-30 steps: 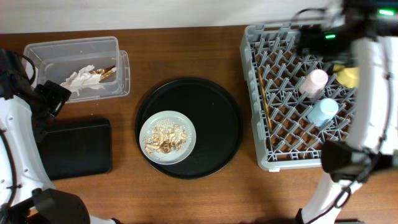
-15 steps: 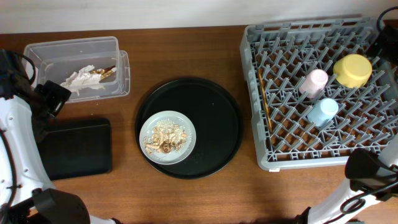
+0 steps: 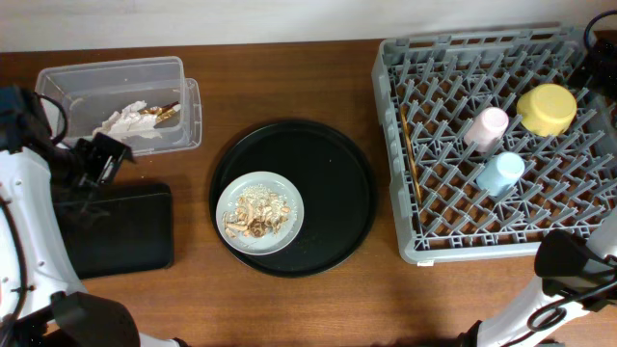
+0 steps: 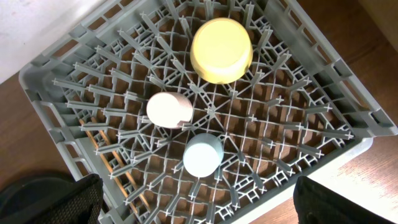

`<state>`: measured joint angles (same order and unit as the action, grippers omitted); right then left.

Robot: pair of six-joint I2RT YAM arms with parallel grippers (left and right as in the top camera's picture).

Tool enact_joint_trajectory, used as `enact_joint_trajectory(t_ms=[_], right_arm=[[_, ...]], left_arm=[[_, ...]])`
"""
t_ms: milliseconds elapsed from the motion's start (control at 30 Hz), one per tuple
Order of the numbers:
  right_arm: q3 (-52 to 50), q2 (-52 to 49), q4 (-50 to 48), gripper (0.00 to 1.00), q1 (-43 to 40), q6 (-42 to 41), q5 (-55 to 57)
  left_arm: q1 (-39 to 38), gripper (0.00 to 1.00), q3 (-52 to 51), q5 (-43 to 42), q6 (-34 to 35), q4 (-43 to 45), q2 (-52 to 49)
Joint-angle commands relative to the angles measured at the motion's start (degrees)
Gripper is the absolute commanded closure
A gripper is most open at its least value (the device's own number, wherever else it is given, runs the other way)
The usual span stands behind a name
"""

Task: Sort waste into correct bins and load items into the dishwasher rack
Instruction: 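Reach the left gripper to the white plate of food scraps, then grasp the white plate rim with the left gripper and lift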

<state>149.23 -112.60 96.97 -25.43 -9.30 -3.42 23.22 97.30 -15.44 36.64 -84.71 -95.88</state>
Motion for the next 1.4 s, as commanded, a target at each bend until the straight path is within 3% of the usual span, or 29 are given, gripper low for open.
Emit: enact_joint_trajectory(t_ms=[0,100,333,500,633,700,833,1033,1133,1367], right_arm=[[-0.1,-0.4,0.3,0.02,-0.1,-0.6,0.9],[-0.1,-0.4,0.3,0.02,-0.1,-0.7,0.9],[-0.1,-0.4,0.3,0.02,-0.1,-0.6,0.9],[-0.1,-0.4,0.3,0.02,-0.1,-0.6,0.9],[-0.1,-0.4,0.3,0.02,-0.1,-0.6,0.9],[-0.1,-0.4,0.3,0.02,-0.1,-0.6,0.9],[-0.1,-0.4,0.3,0.02,-0.1,-0.6,0.9],[-0.1,-0.4,0.3,0.02,-0.1,-0.6,0.9],[-0.1,-0.4,0.3,0.01,-0.1,-0.6,0.9],[-0.1,-0.4,0.3,0.02,-0.1,-0.6,0.9]], left_arm=[[-6.4,0.01,0.1,-12.5,-8.3,-0.7,1.0],[-16.0,0.00,0.1,-8.6,-9.5,-0.6,1.0],[-41.5,0.01,0.0,11.1,-5.0,6.2,0.8],[-52.6,0.01,0.0,19.2,-1.3,7.8,-2.3],[-56.3,0.01,0.0,21.5,-1.2,9.8,-7.6],[-57.0,0.08,0.0,21.5,-1.2,11.4,-11.1],[-57.4,0.37,0.0,20.9,3.0,12.6,-18.3],[-57.9,0.44,0.0,20.9,5.8,13.7,-25.8],[-58.9,0.63,0.0,21.0,6.3,15.9,-28.5],[-61.1,0.64,0.0,22.2,7.9,19.0,-30.9]])
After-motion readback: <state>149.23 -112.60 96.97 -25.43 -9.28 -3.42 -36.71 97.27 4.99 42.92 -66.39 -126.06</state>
